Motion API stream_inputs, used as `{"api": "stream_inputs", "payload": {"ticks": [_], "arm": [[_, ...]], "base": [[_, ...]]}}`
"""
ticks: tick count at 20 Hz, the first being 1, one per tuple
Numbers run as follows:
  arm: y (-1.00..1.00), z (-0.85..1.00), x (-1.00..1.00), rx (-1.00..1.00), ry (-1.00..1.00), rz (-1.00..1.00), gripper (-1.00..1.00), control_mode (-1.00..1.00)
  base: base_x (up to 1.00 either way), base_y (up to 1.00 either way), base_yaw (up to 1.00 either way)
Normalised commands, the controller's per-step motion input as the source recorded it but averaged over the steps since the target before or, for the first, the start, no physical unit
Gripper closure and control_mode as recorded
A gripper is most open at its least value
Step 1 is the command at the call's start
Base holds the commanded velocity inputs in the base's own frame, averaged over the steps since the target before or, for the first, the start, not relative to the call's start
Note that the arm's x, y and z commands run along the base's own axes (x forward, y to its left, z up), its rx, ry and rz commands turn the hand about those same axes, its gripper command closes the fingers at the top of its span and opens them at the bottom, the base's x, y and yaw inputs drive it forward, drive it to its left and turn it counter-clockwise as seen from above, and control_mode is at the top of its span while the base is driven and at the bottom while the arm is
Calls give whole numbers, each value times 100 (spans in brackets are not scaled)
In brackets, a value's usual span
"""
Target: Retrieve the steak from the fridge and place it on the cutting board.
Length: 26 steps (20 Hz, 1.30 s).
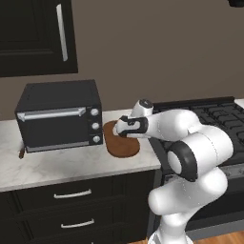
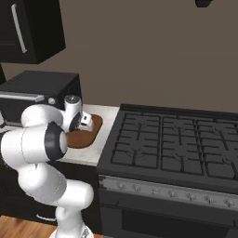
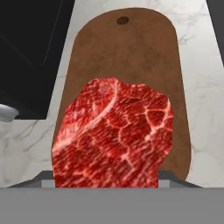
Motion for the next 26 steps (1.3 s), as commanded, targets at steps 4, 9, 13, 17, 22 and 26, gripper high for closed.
{"api": "stream_inputs", "payload": {"ticks": [4, 9, 13, 17, 22, 26], "arm": [[0, -27, 28, 0, 2, -2, 100, -100], [0, -29, 25, 0, 2, -1, 100, -100], [0, -30, 28, 0, 2, -2, 100, -100], [0, -33, 27, 0, 1, -1, 100, -100], [4, -33, 30, 0, 2, -2, 100, -100], [12, -35, 31, 0, 1, -2, 100, -100]], "base": [[0, 0, 0], [0, 0, 0], [0, 0, 0], [0, 0, 0], [0, 0, 0], [0, 0, 0]]}}
